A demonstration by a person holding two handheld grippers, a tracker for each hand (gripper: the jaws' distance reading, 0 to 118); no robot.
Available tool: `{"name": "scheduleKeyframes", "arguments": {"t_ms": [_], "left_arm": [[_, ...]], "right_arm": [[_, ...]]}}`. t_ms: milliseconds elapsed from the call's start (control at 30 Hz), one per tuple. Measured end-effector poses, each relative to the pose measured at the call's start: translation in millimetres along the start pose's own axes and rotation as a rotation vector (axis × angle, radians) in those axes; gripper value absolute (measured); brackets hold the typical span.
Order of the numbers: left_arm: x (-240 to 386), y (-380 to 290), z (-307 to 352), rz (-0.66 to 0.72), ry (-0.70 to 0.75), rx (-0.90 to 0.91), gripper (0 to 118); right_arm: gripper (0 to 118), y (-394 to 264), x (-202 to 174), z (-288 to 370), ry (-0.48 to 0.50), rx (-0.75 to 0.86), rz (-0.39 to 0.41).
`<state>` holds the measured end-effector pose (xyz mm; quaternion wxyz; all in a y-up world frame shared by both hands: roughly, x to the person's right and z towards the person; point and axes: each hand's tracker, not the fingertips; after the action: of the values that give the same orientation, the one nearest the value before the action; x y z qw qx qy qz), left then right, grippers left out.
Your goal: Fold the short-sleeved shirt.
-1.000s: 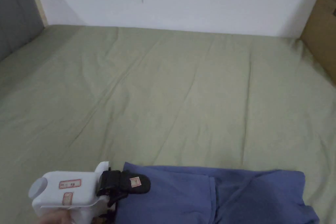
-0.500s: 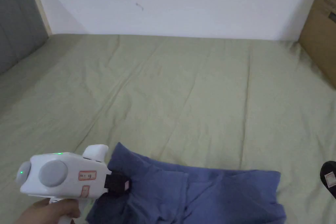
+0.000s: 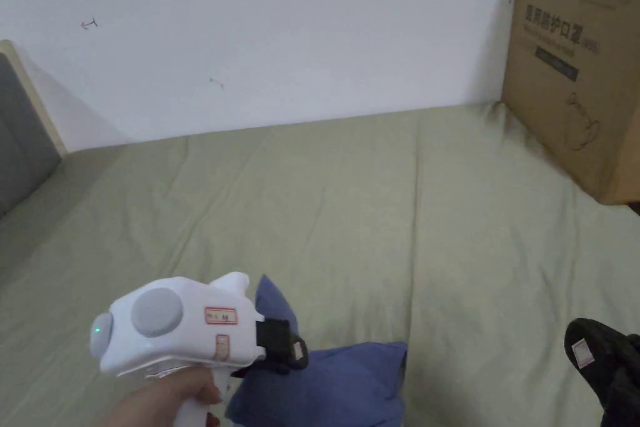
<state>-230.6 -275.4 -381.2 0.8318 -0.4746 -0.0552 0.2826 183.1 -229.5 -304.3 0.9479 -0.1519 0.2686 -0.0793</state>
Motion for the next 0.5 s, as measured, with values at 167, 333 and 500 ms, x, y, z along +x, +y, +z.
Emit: {"name": "scheduleKeyframes", "arguments": {"t_ms": [167, 333, 500], "left_arm": [[29.1, -2.8, -39.0, 0.016, -0.215, -0.046, 118], [28.5, -3.7, -0.8, -0.126, -0.141, 0.057, 116], [29.6, -20.6, 28.1, -0.355, 0.079, 0.163, 44]], "right_arm": [[0, -2.4, 15.0, 4.3, -0.025, -0.012, -0.034], [0, -6.3, 19.1, 3.6, -0.030, -0.001, -0.054], [0, -8.2, 20.7, -1.1, -0.029, 0.008, -0.050]]}}
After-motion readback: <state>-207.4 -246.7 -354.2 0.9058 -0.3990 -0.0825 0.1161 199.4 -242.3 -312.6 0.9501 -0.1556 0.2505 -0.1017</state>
